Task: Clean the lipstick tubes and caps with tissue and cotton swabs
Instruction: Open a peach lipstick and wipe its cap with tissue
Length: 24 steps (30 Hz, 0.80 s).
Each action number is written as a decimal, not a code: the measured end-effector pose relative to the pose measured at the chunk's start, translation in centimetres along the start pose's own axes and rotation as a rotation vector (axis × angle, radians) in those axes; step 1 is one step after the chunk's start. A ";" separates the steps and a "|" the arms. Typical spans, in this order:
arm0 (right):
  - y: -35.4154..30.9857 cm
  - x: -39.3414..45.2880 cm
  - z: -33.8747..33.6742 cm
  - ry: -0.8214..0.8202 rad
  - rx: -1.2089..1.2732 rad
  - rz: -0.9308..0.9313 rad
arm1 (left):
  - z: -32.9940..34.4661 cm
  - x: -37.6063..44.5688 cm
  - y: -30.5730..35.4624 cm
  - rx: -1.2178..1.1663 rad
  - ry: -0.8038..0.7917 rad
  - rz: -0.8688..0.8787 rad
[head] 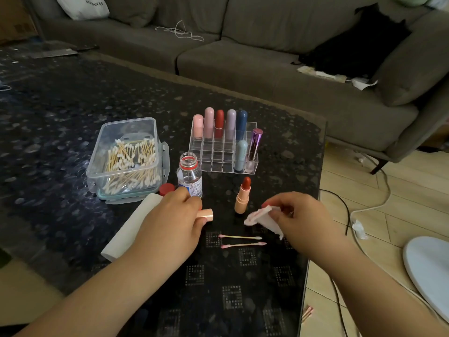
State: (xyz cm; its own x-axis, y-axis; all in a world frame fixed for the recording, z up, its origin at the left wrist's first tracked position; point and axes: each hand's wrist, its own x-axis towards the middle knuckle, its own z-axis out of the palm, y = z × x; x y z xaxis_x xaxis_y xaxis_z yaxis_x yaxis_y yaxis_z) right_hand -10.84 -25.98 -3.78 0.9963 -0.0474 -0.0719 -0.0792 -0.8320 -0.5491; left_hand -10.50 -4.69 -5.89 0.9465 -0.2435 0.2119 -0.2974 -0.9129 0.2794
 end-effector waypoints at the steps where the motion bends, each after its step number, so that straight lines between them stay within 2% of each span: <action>1: 0.3 0.2 0.1 0.027 0.008 0.006 | 0.1 0.0 0.0 0.019 -0.006 -0.006; 6: 0.7 0.8 0.2 0.130 -0.024 -0.011 | -0.1 0.1 0.4 0.063 0.002 -0.023; 9: 0.1 0.3 -0.2 0.263 -0.101 -0.142 | -0.2 0.1 0.5 0.056 0.019 -0.017; 11: -0.5 -0.4 -0.5 0.204 -0.123 -0.263 | -0.2 0.2 0.6 0.039 0.021 -0.017; 14: -1.3 -1.4 0.0 -0.055 -0.212 -0.388 | -0.2 0.3 0.7 0.014 0.018 -0.027; 16: -1.6 -1.6 0.8 -0.134 -0.282 -0.427 | -0.2 0.3 0.7 0.005 0.014 -0.031; 19: -1.9 -1.3 2.0 -0.157 -0.385 -0.467 | -0.3 0.2 0.7 -0.012 0.024 -0.020; 24: -1.6 -0.9 3.3 -0.082 -0.480 -0.471 | -0.3 0.1 0.6 -0.038 0.027 -0.007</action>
State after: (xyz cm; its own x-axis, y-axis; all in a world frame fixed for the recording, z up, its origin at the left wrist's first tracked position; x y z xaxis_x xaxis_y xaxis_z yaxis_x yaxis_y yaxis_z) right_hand -11.72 -22.81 -5.59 0.9137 0.4063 0.0113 0.4051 -0.9079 -0.1081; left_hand -10.64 -5.13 -5.44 0.9450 -0.2276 0.2348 -0.2956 -0.9016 0.3159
